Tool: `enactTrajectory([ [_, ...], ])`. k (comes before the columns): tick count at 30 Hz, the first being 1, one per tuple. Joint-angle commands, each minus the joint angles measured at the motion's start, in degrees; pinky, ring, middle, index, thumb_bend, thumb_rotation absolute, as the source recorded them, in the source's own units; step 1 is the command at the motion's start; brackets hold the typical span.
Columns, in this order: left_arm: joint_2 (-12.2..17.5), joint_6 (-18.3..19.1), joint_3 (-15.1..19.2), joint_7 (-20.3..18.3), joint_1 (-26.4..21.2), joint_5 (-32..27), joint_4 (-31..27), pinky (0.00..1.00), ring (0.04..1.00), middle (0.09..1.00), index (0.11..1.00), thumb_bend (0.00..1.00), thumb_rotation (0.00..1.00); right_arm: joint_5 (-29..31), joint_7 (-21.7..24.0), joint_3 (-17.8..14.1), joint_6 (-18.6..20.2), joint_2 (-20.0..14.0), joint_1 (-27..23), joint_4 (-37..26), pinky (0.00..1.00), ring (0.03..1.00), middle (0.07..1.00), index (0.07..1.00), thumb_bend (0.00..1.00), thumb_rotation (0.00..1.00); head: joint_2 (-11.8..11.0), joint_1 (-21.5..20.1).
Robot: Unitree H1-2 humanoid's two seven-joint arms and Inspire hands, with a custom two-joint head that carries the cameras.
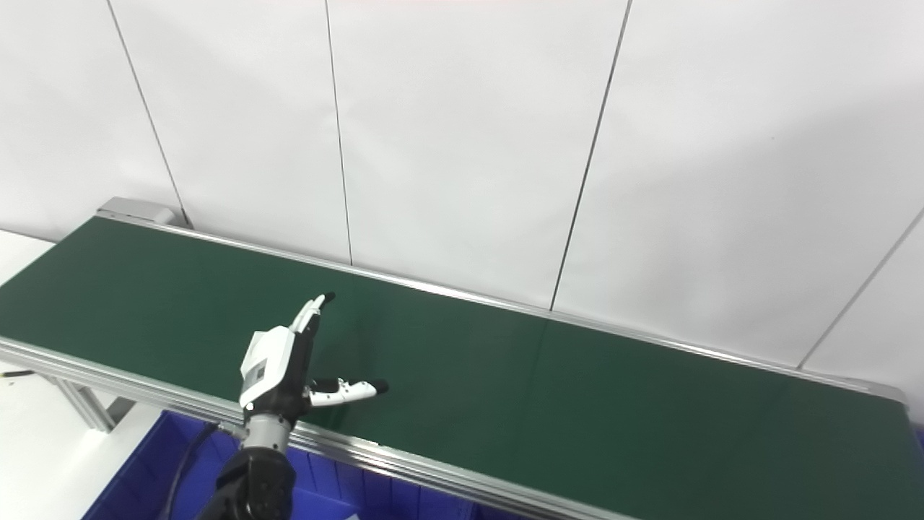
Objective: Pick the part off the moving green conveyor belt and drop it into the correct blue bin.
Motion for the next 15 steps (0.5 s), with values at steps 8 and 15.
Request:
enactTrajectory([
  [8,6.0,1.2,-0.9,-3.4,-4.5,-3.0,2.1,0.98,0.998,1.0,0.975,0.86,0.25,-0.1,-0.6,-0.1,-3.0,0.2,-0.9,-0.8,0.84,0.867,0.862,0.93,0.94,0.0,0.0,0.3],
  [15,11.7,3.0,-3.5,-12.2,-5.3,-4.1,0.8,1.0,1.0,1.0,0.991,0.86,0.18,-0.4,-0.5,0.1,-2.7,0.2,-1.2,-0.4,0.84,0.876,0.861,0.929,0.94,0.0,0.0,0.4],
])
